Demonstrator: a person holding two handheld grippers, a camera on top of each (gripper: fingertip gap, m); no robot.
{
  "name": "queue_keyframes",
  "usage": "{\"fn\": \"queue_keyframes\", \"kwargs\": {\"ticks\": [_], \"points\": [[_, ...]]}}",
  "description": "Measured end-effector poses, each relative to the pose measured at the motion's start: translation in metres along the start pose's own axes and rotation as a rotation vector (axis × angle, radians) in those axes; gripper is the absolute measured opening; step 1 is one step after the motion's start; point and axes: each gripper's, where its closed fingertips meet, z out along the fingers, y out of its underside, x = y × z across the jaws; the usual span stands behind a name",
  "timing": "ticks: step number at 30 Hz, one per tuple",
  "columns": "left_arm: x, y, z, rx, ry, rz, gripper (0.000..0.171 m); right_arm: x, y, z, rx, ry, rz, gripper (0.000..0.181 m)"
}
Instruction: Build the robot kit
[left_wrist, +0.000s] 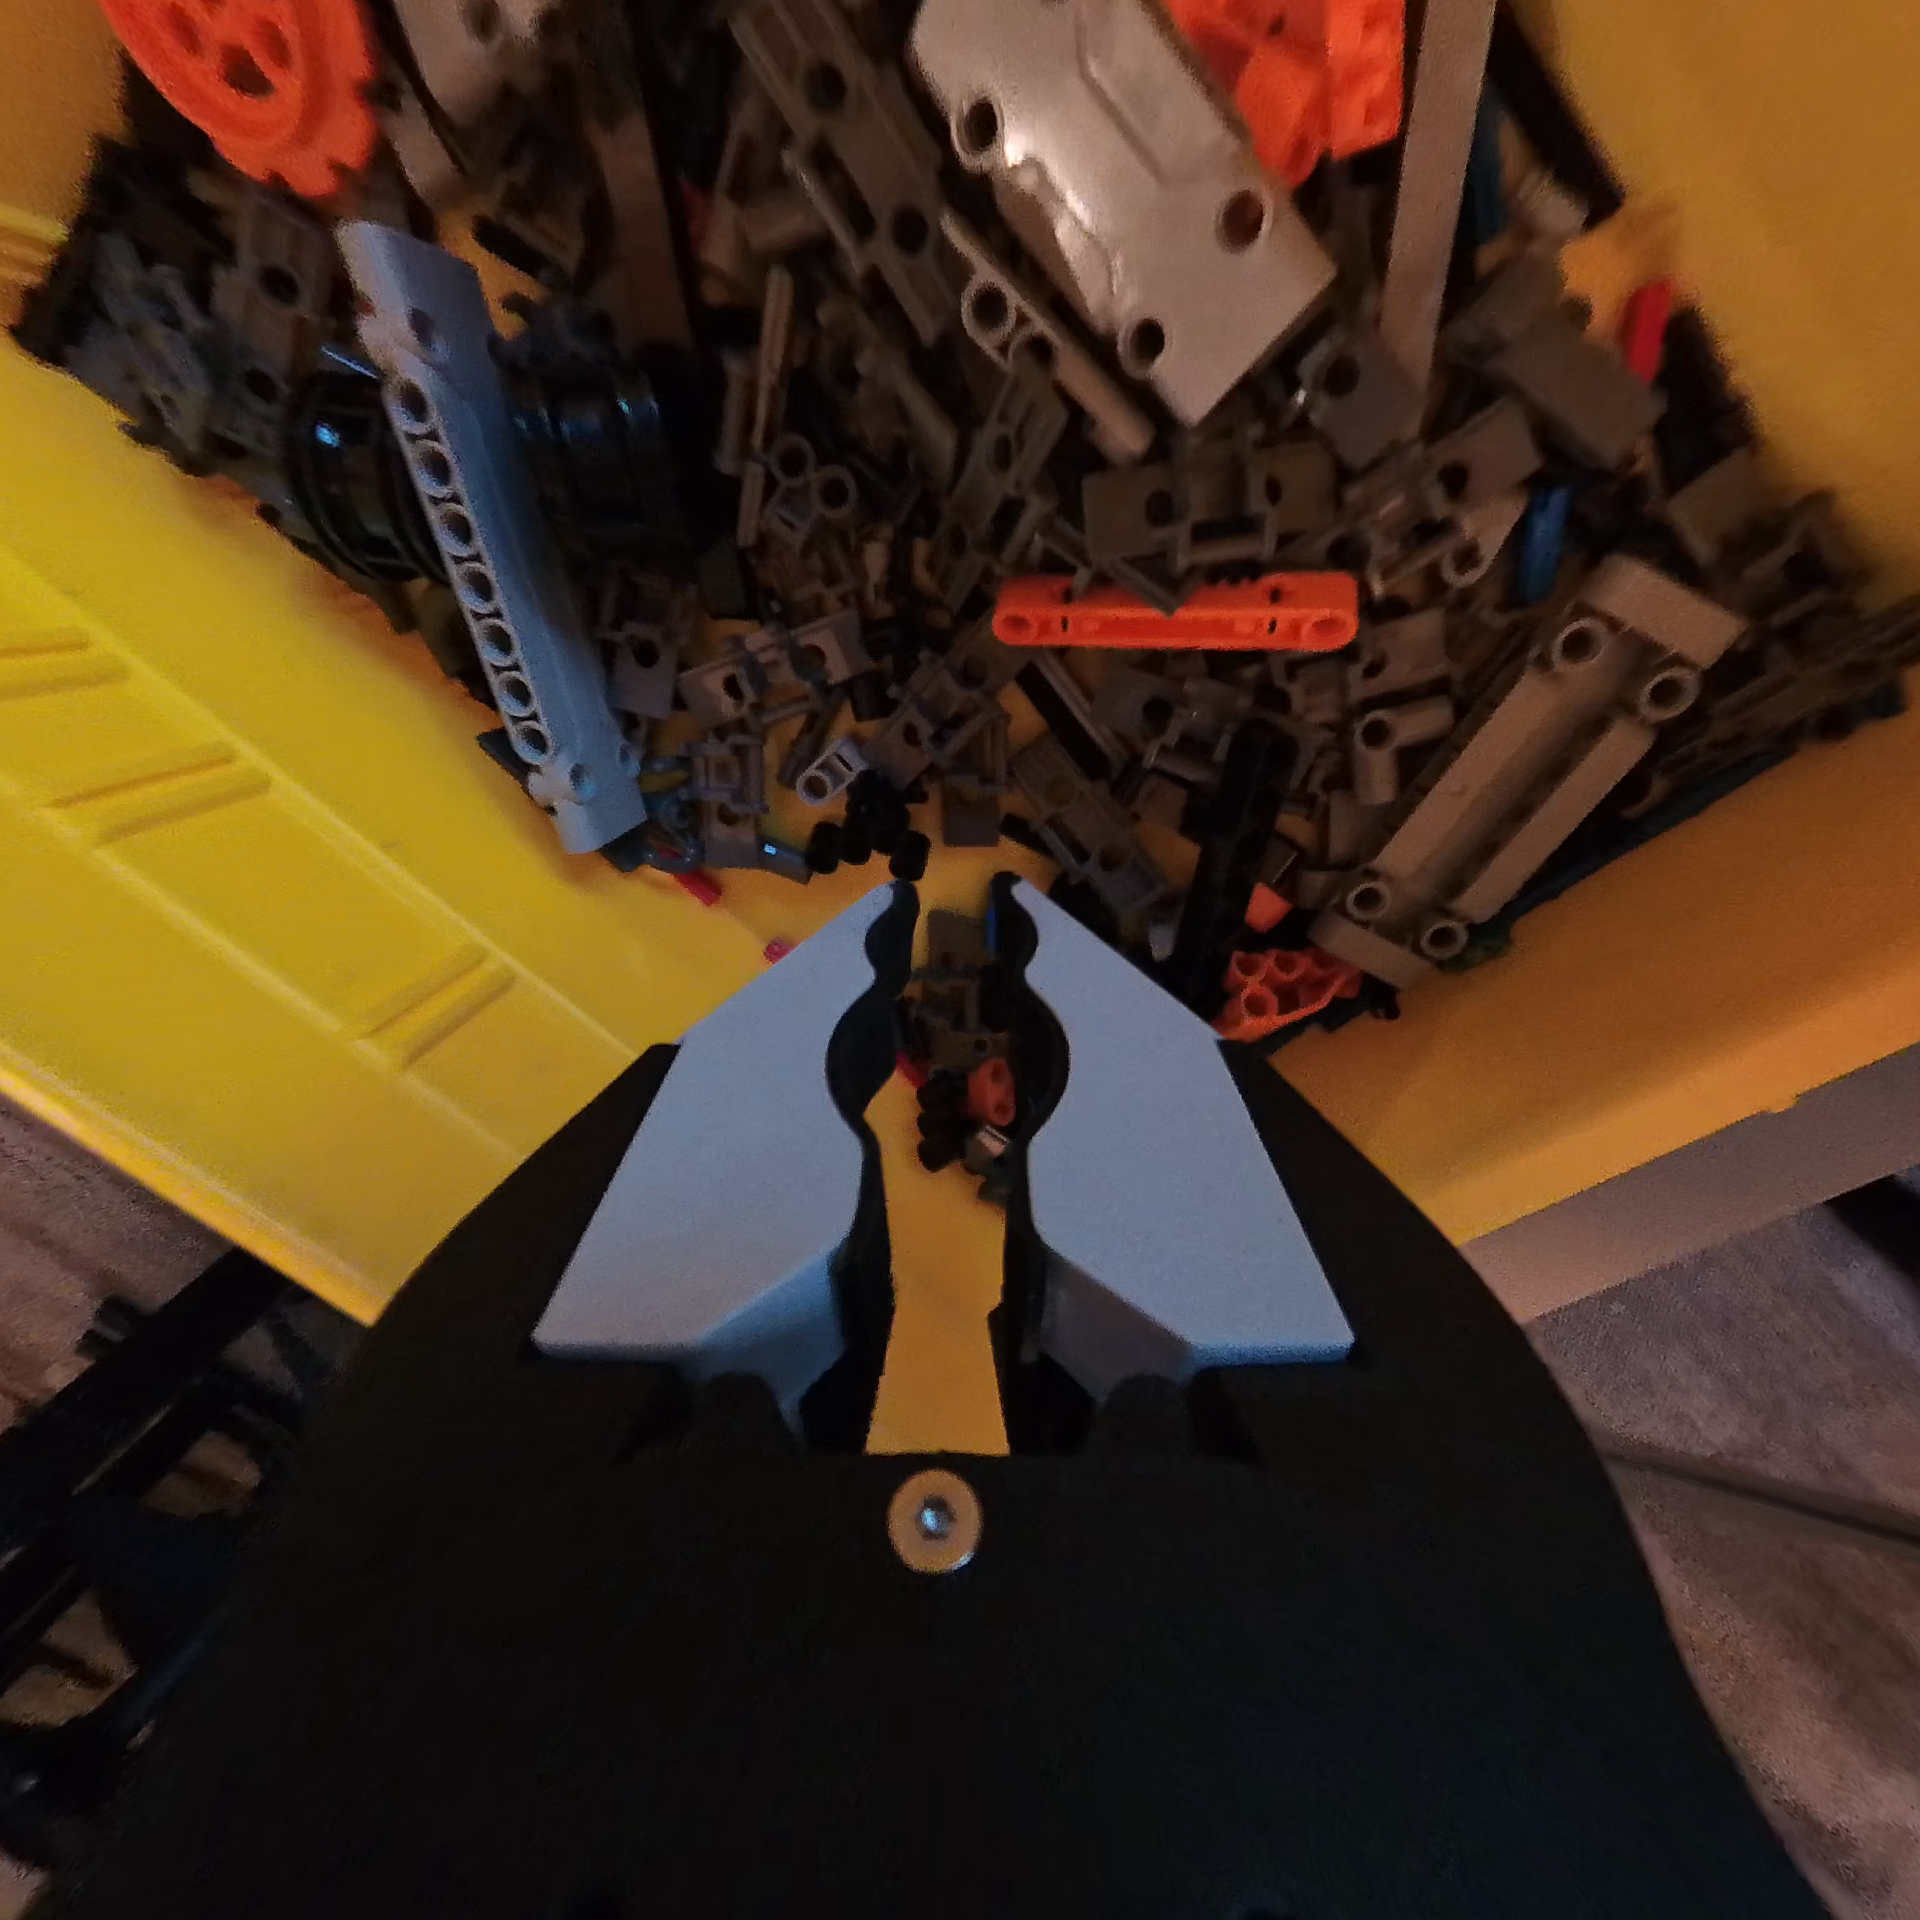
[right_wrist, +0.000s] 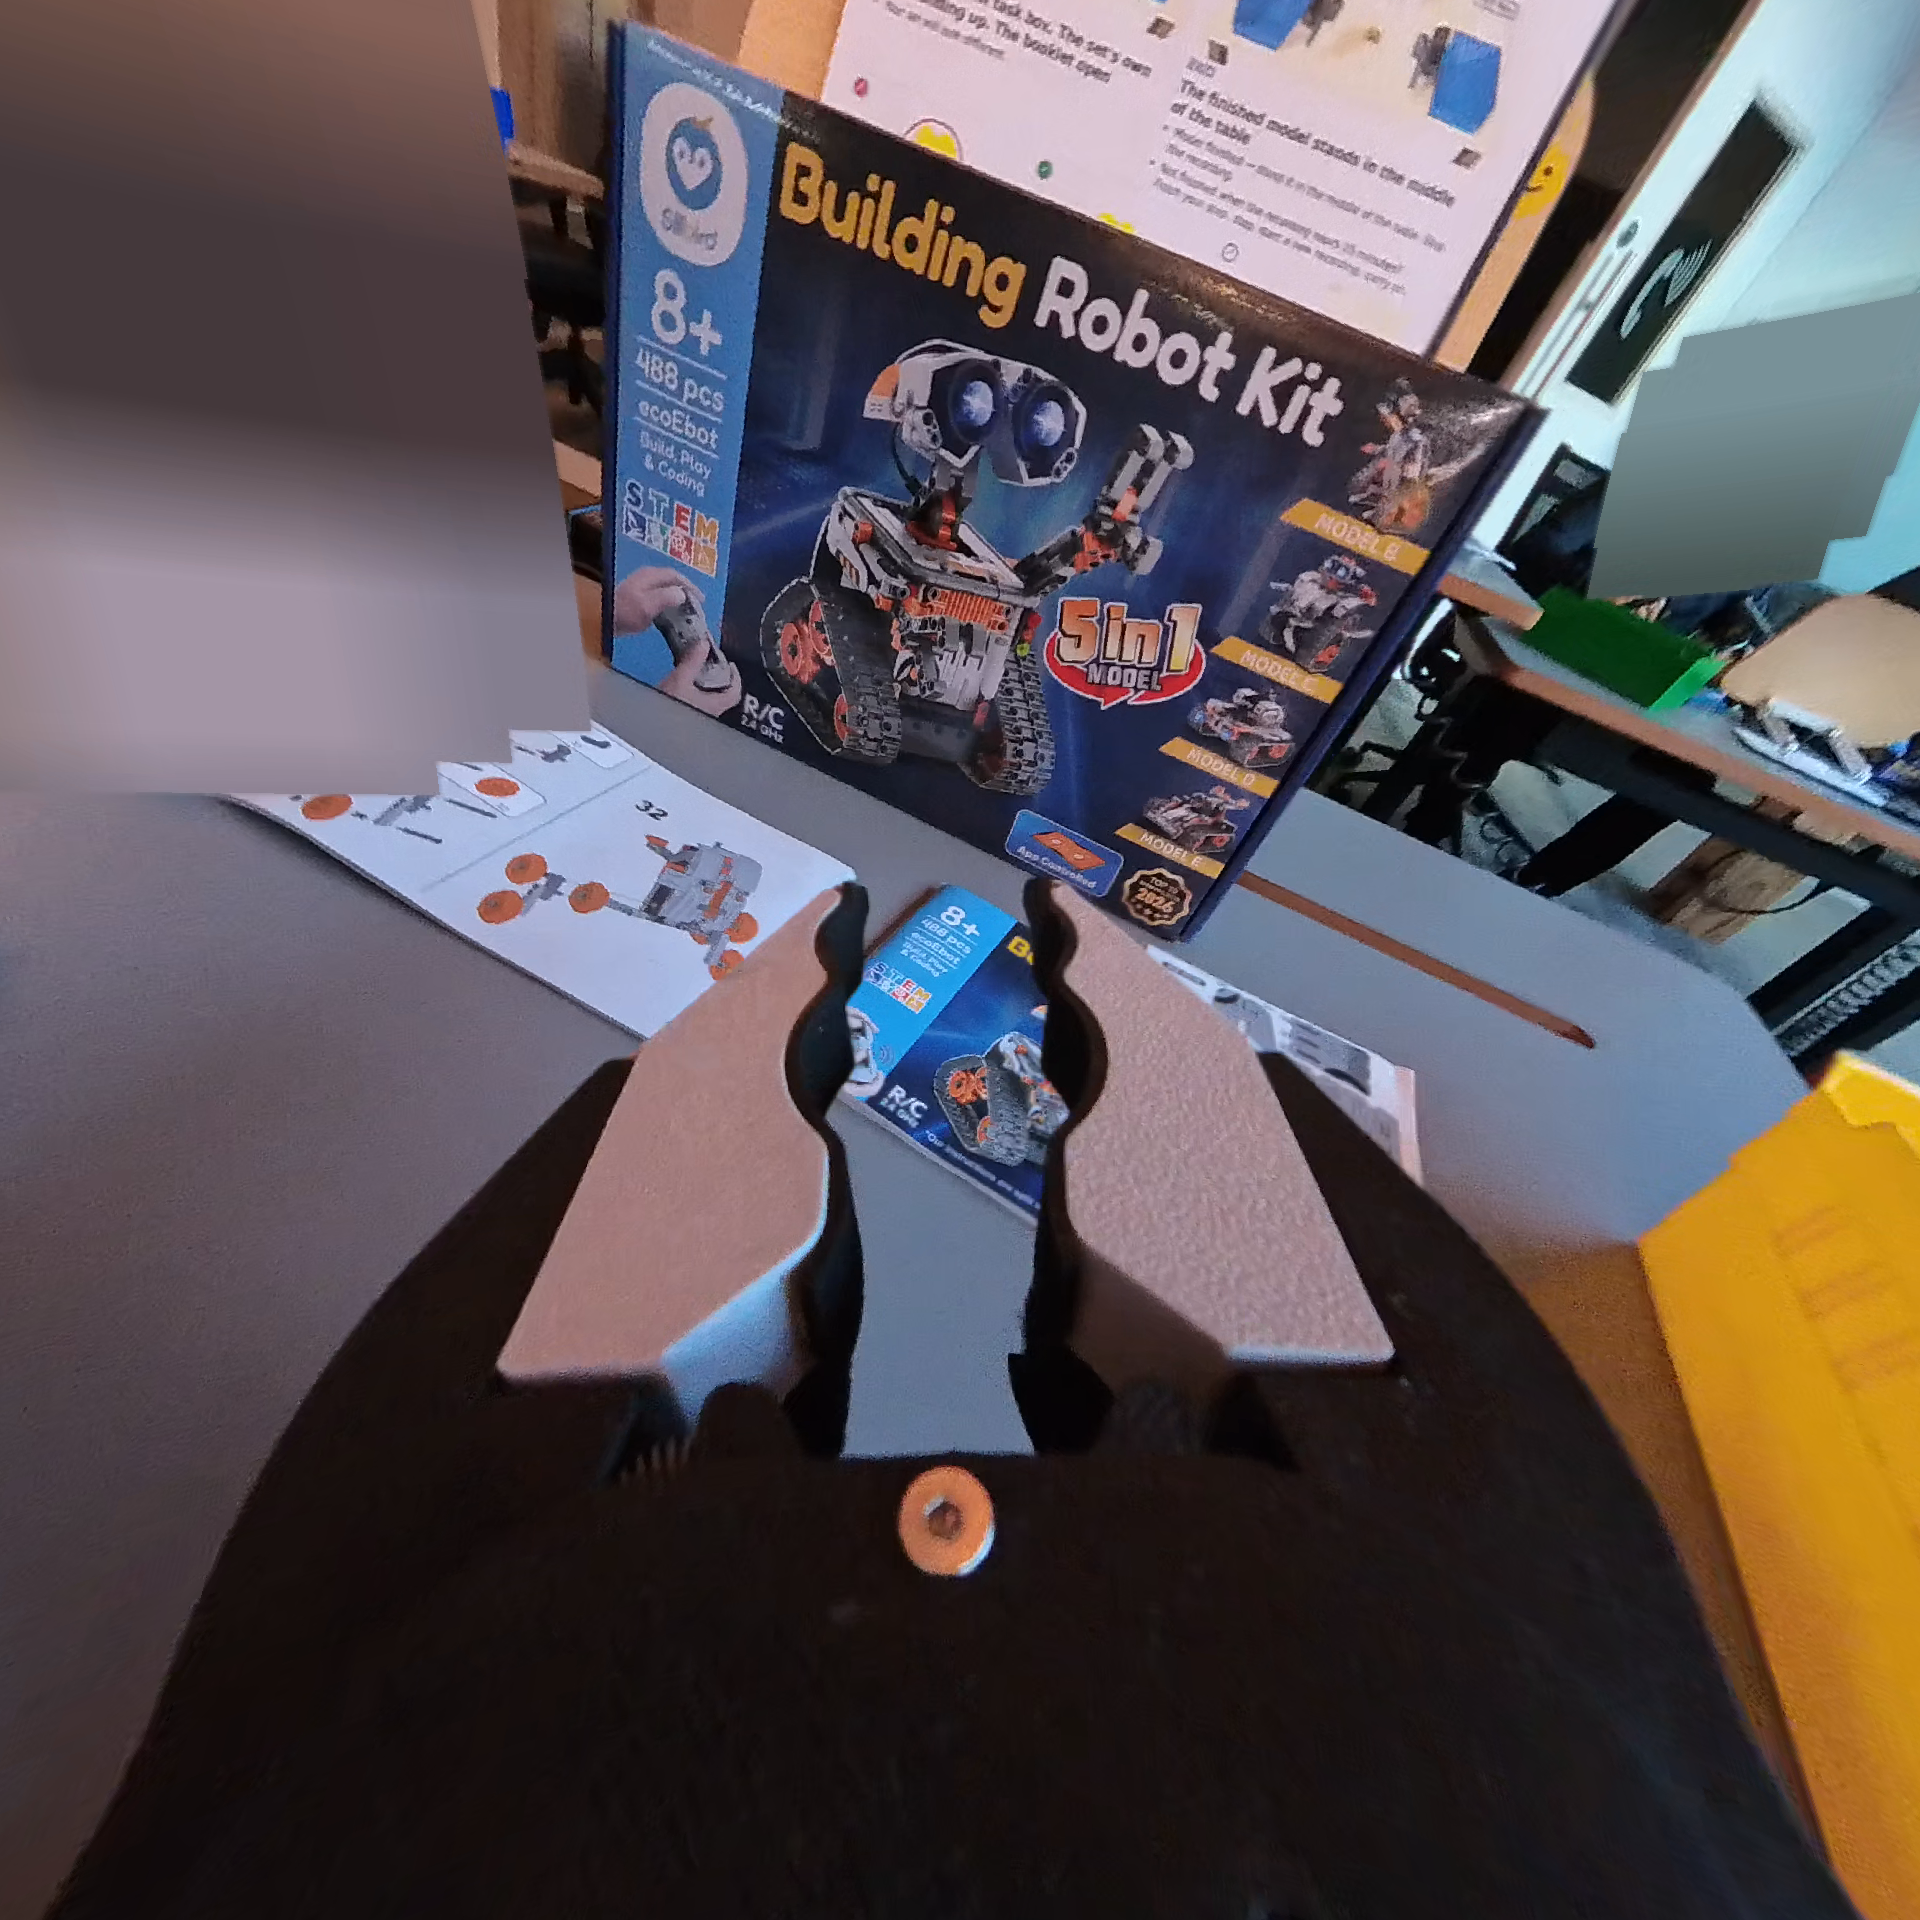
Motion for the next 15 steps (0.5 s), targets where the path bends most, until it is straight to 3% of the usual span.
{"fn": "queue_keyframes", "kwargs": {"ticks": [5, 15], "points": [[0.006, 0.003, 0.004, -0.032, 0.036, 0.044, 0.012, 0.0, -0.002, -0.003, 0.016, -0.018, 0.065, 0.032], [0.008, 0.016, 0.012, -0.105, 0.013, 0.115, 0.006, -0.01, -0.009, -0.012, 0.04, -0.039, 0.022, 0.031]]}}
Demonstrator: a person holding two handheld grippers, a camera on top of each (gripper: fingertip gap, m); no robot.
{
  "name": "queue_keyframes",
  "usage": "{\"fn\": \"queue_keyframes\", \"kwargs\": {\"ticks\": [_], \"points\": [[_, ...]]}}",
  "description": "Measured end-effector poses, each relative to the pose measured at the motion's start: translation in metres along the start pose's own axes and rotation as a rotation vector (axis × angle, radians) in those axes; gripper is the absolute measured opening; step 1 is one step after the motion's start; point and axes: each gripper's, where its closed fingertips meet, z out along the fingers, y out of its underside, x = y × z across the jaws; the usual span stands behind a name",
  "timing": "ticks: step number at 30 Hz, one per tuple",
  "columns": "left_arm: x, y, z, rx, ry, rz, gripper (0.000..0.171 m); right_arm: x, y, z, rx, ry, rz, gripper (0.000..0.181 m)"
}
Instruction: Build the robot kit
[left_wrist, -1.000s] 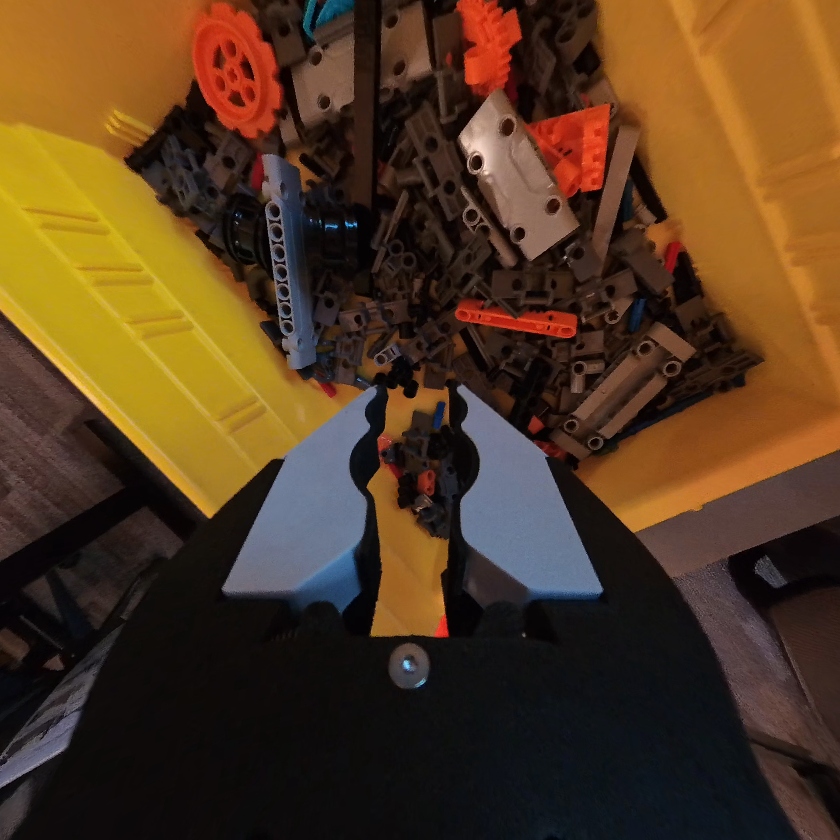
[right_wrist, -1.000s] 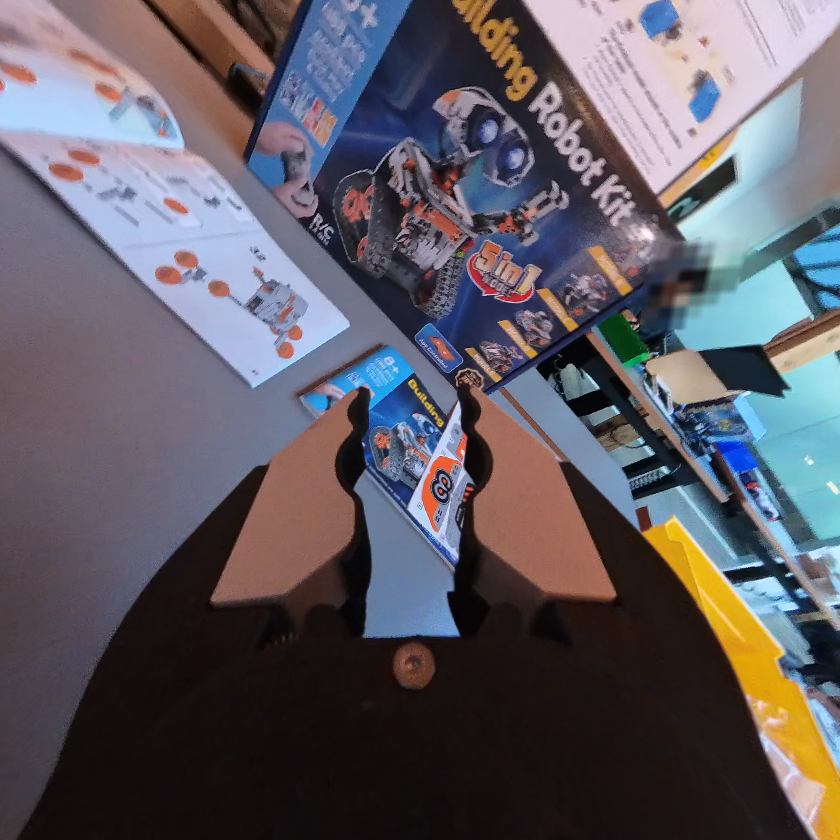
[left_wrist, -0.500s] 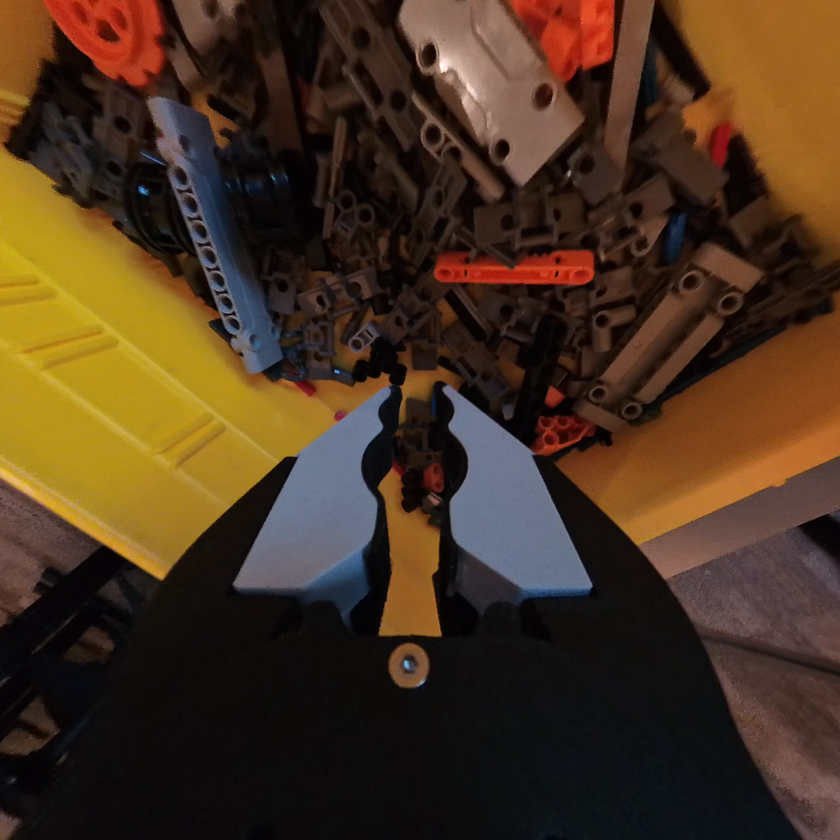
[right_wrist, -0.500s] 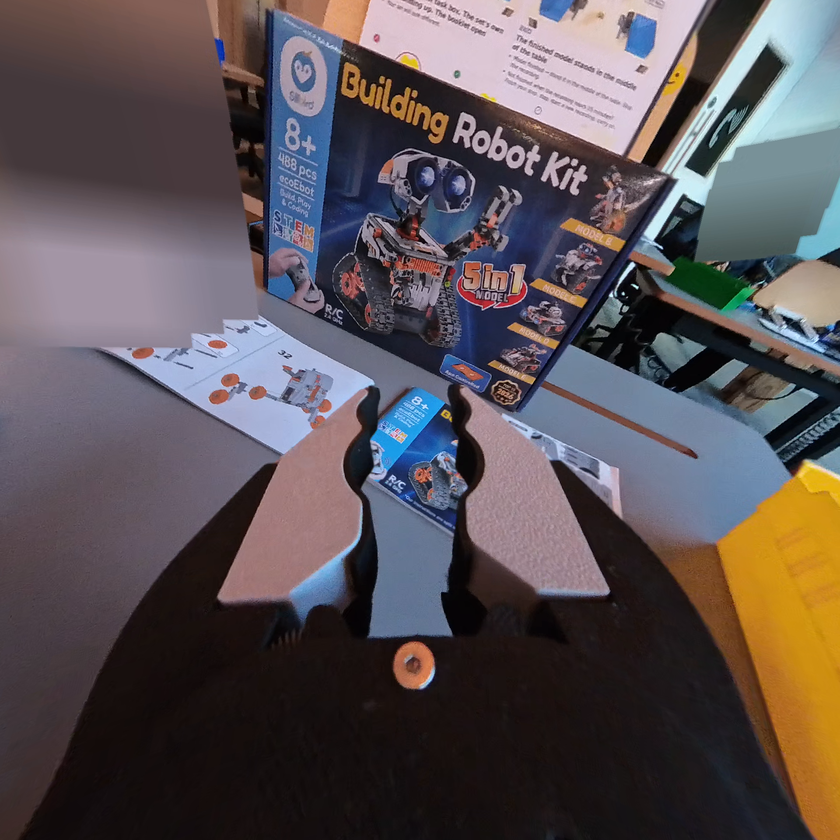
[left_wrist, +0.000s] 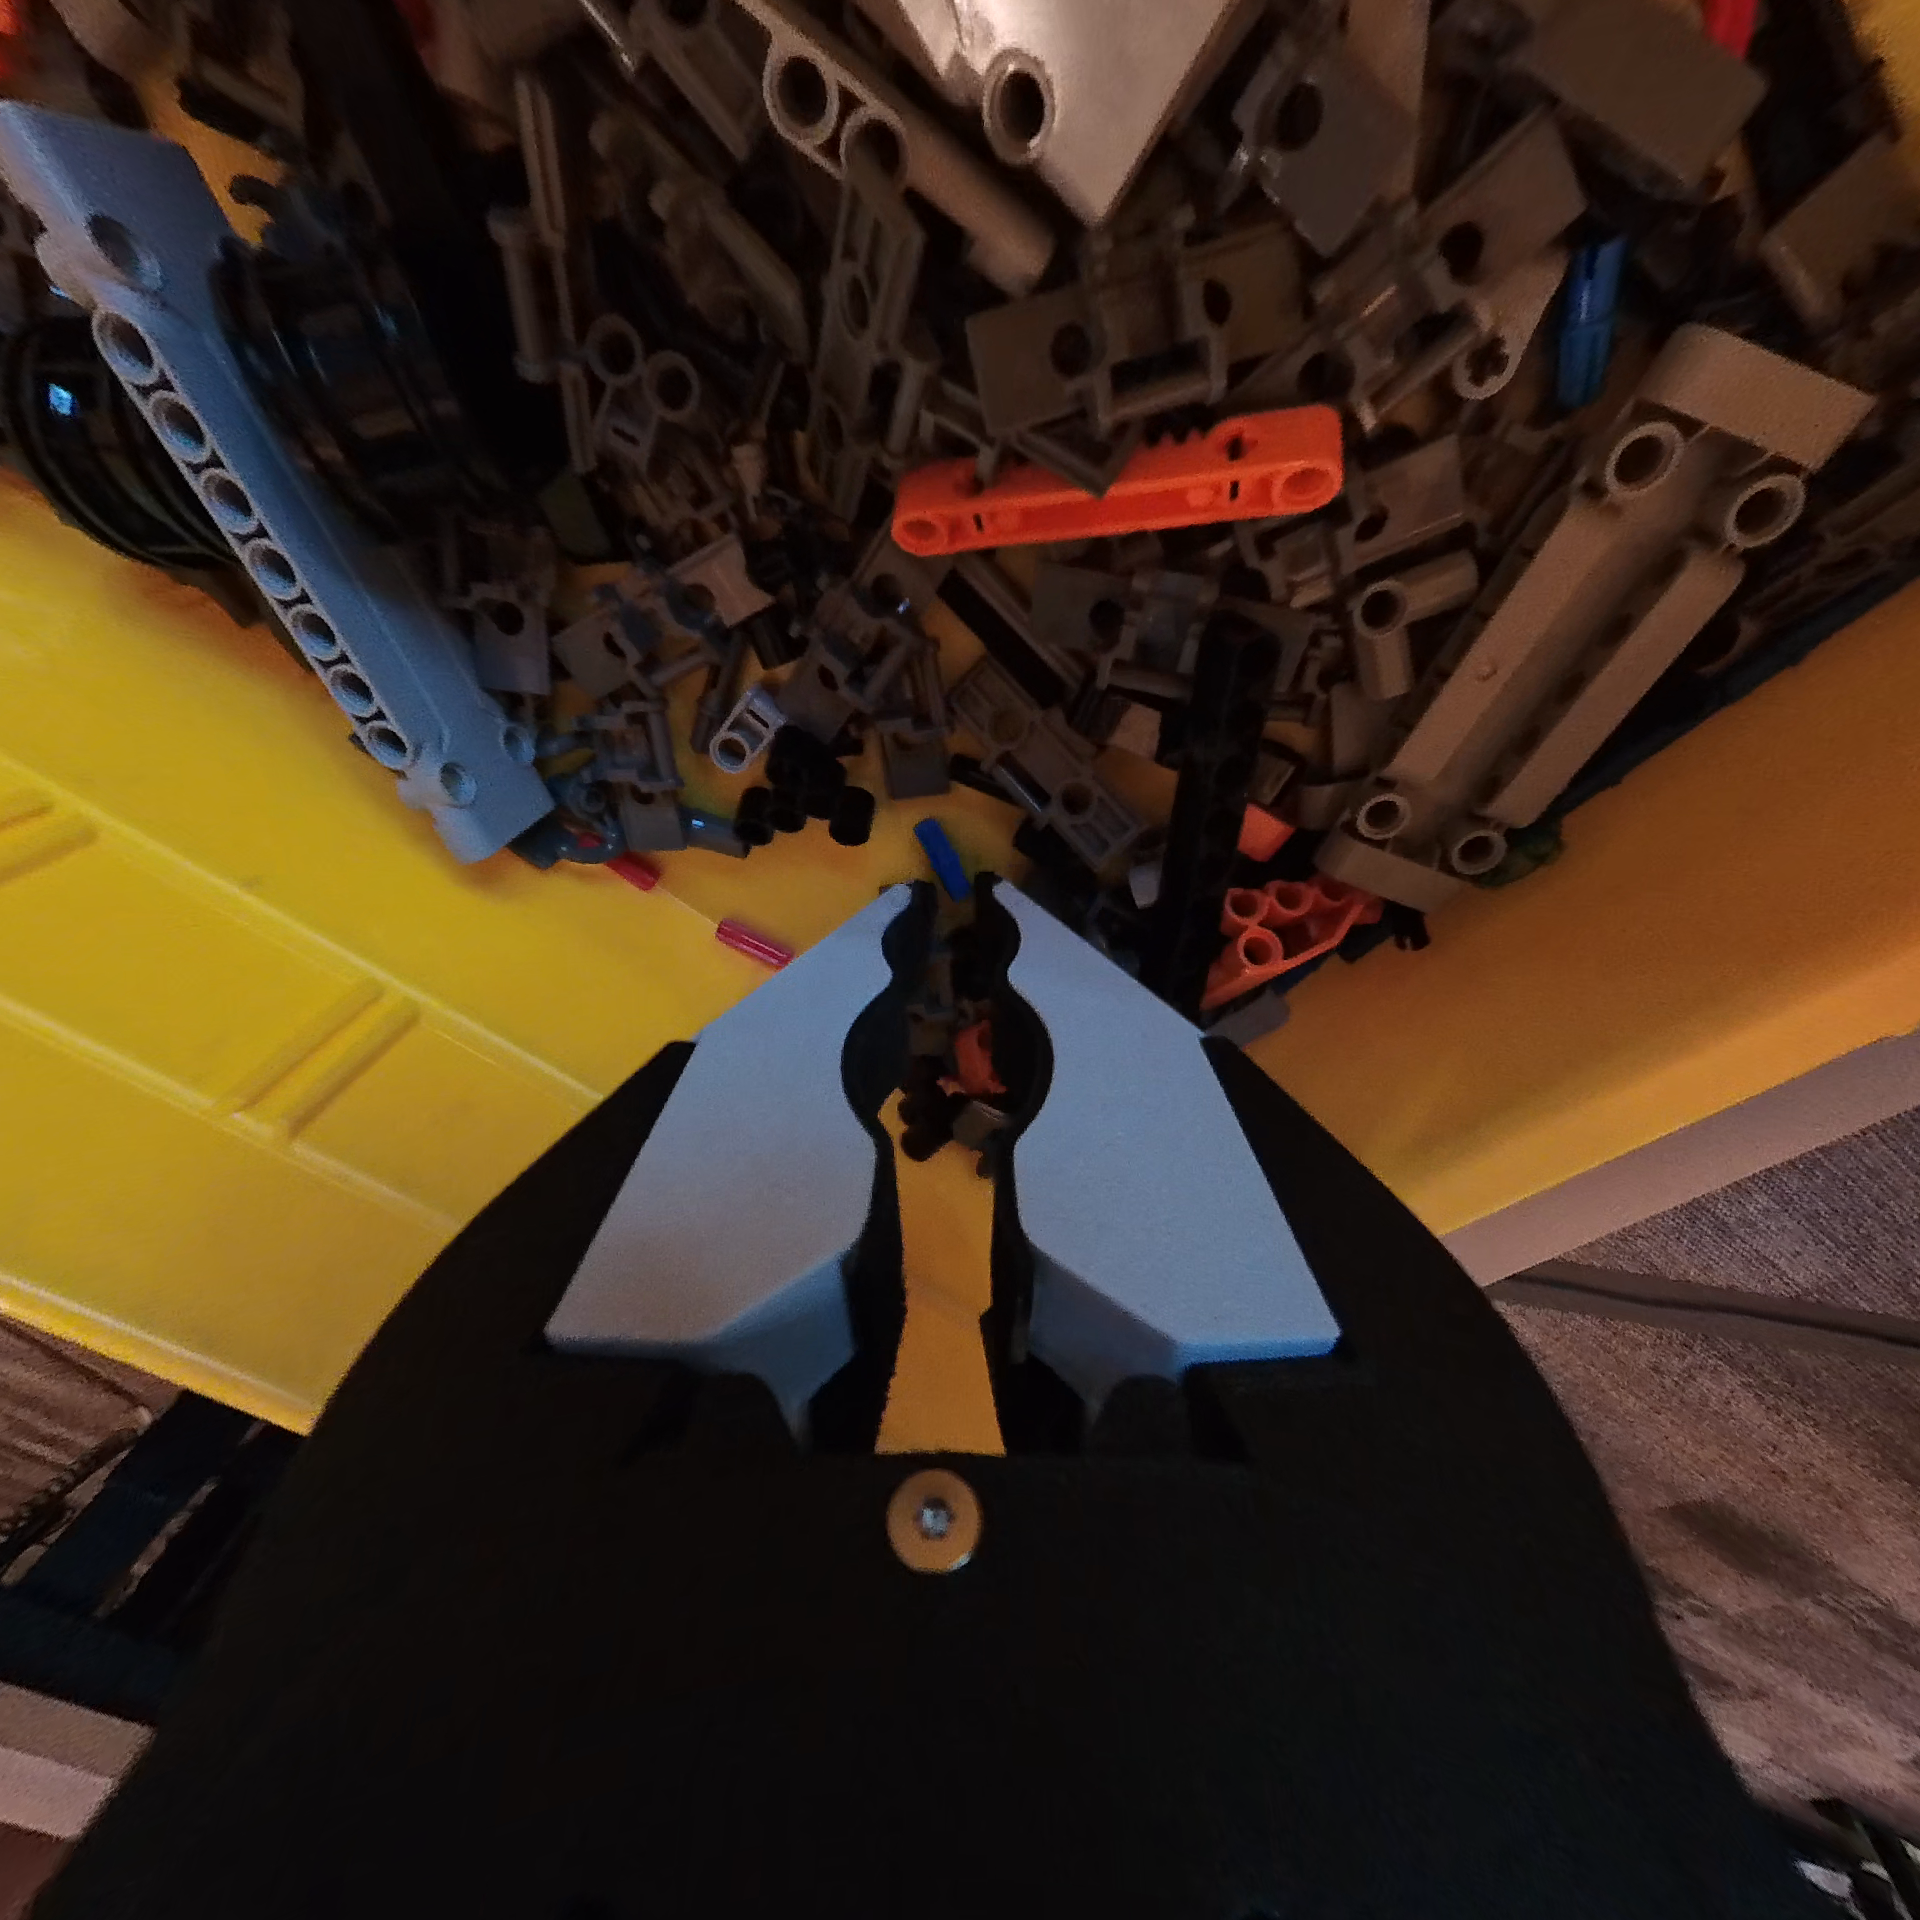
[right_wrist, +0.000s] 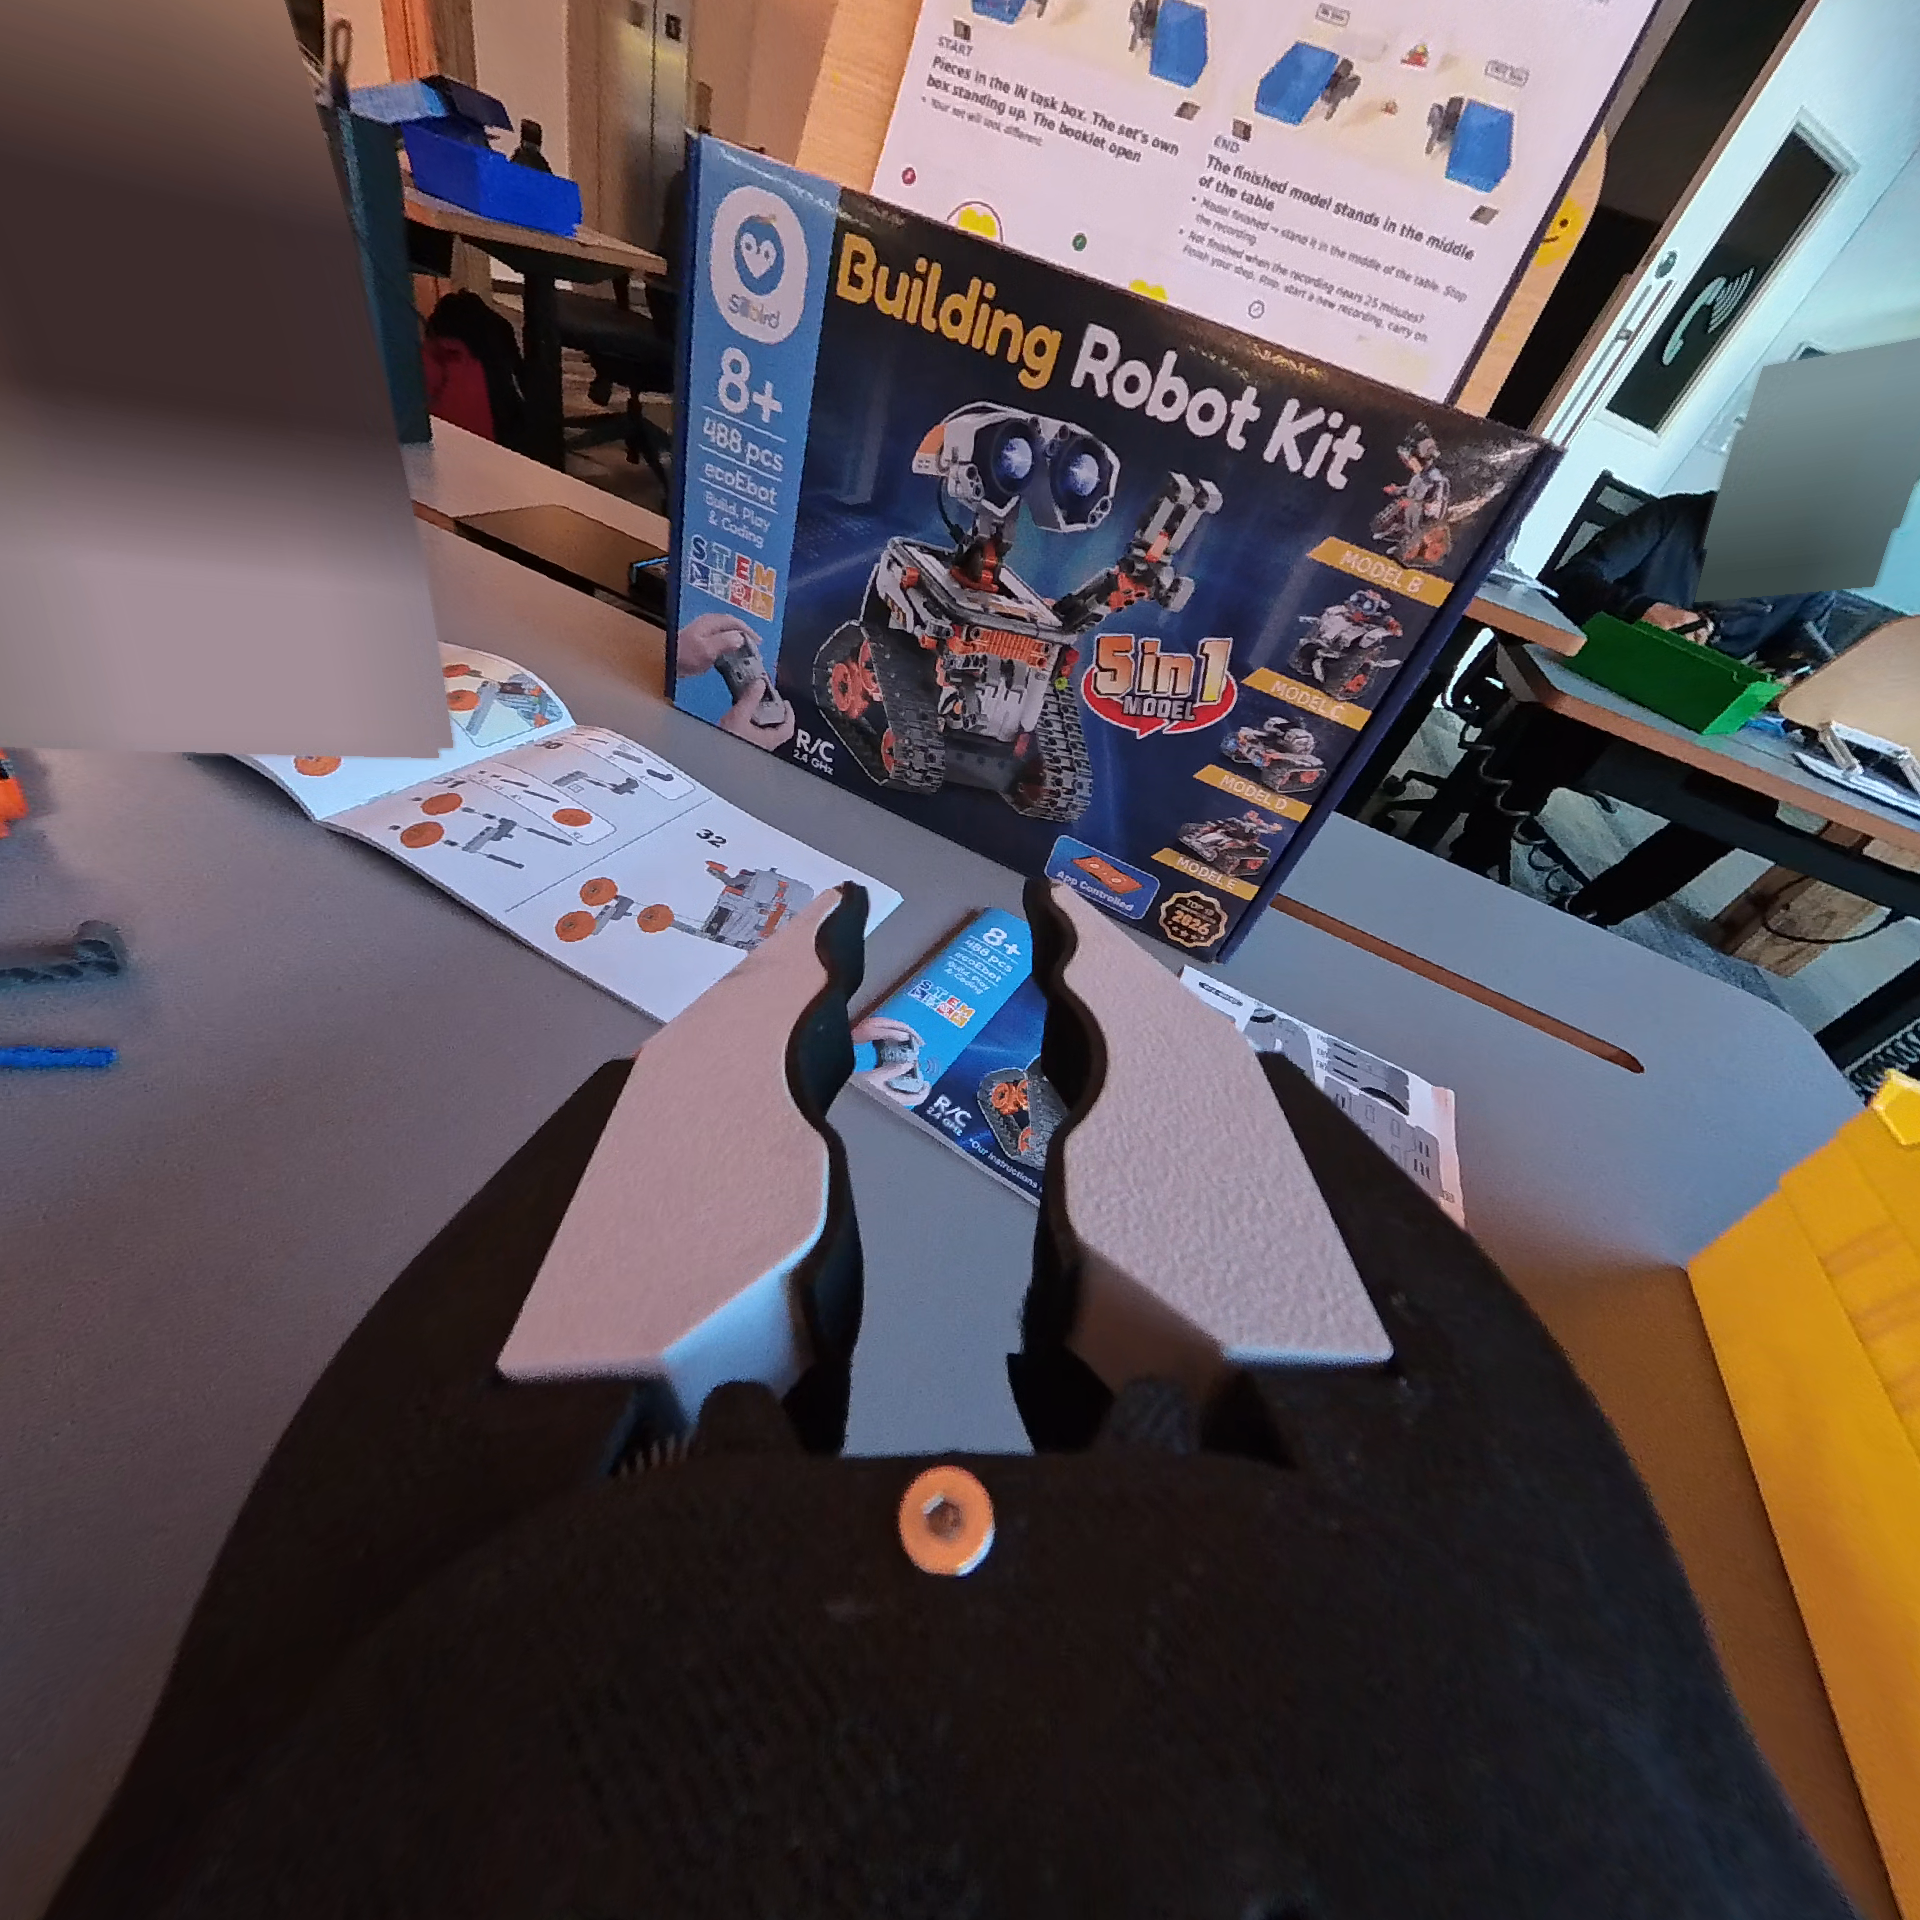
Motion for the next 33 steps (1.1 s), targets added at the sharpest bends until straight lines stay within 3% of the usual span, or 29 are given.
{"fn": "queue_keyframes", "kwargs": {"ticks": [6, 14, 19, 23, 28, 33], "points": [[0.002, -0.002, 0.001, -0.03, -0.051, 0.034, 0.002, -0.003, -0.009, -0.011, 0.046, -0.01, -0.001, 0.031], [0.0, -0.004, 0.002, -0.05, 0.013, -0.05, 0.003, -0.015, -0.014, -0.016, 0.068, -0.064, 0.0, 0.031], [-0.001, -0.004, 0.001, -0.028, 0.073, -0.122, 0.006, -0.014, -0.008, -0.018, 0.052, -0.076, 0.013, 0.031], [-0.002, -0.006, -0.002, 0.002, 0.11, -0.174, 0.019, -0.013, -0.011, -0.019, 0.07, -0.105, 0.088, 0.031], [-0.005, -0.023, -0.014, 0.104, 0.12, -0.193, 0.016, -0.009, -0.014, -0.022, 0.086, -0.087, 0.085, 0.031], [-0.008, -0.017, -0.008, 0.057, 0.104, -0.181, 0.014, -0.01, -0.013, -0.021, 0.082, -0.09, 0.08, 0.031]]}}
